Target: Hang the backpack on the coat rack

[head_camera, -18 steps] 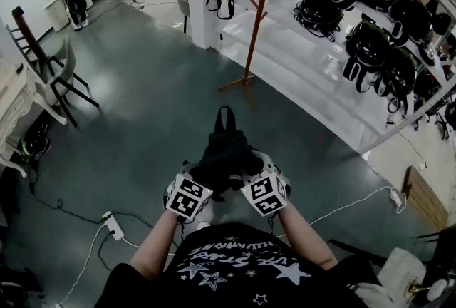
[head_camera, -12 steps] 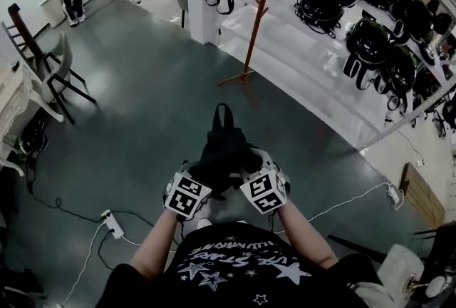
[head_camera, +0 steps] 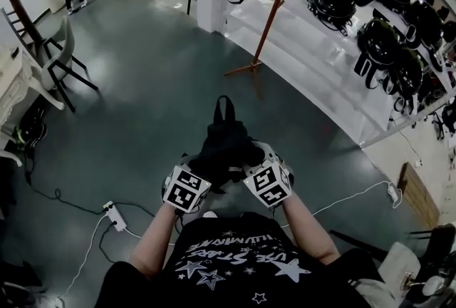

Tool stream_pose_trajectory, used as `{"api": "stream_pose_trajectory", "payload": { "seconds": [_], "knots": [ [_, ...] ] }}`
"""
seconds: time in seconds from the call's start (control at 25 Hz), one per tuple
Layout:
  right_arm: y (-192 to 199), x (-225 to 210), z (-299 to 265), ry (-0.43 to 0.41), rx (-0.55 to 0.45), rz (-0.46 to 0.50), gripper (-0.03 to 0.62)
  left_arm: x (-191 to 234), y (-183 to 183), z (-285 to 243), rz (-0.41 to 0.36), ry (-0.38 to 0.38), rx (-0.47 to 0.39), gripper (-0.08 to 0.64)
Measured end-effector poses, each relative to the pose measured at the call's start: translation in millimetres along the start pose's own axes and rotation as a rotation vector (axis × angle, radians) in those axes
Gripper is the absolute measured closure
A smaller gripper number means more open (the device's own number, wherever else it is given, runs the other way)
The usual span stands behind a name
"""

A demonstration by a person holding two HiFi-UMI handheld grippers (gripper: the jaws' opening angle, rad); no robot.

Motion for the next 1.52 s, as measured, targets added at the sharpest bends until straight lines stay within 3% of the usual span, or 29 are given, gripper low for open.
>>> {"api": "stream_pose_trajectory", "payload": {
  "seconds": [0.16,0.32,0.68,0.92,1.2,1.52],
  "knots": [
    [-12,16,-22,-0.043,-0.019,0.014,0.495,27,6,18,-0.037,0.009,0.001,0.505],
    [-17,20,-47,-0.033,-0.033,-0.02,0.495,52,9,21,-0.063,-0.008,0.016,0.505],
    [-27,-6,-118,-0.114,-0.047,-0.009,0.494,112,6,-1,-0.015,-0.035,0.045,0.505],
    [-20,-70,-189,-0.171,-0.057,-0.046,0.494,173,-15,-62,0.006,-0.064,0.088,0.505],
    [-28,-177,-260,-0.203,-0.1,-0.048,0.494,241,-73,-149,-0.002,-0.091,0.107,0.505],
    [-38,-283,-319,-0.154,-0.135,-0.053,0.494,303,-139,-234,-0.042,-0.089,0.118,0.505]
  ]
}}
Point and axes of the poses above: the fingertips, and each gripper's own axes: z backward along the fingers, x to its left, y out of its underside, the point moved 5 cm from there along z, backward along the fingers, and after that the axes turned 11 degrees about -x, right-handed, at the moved point
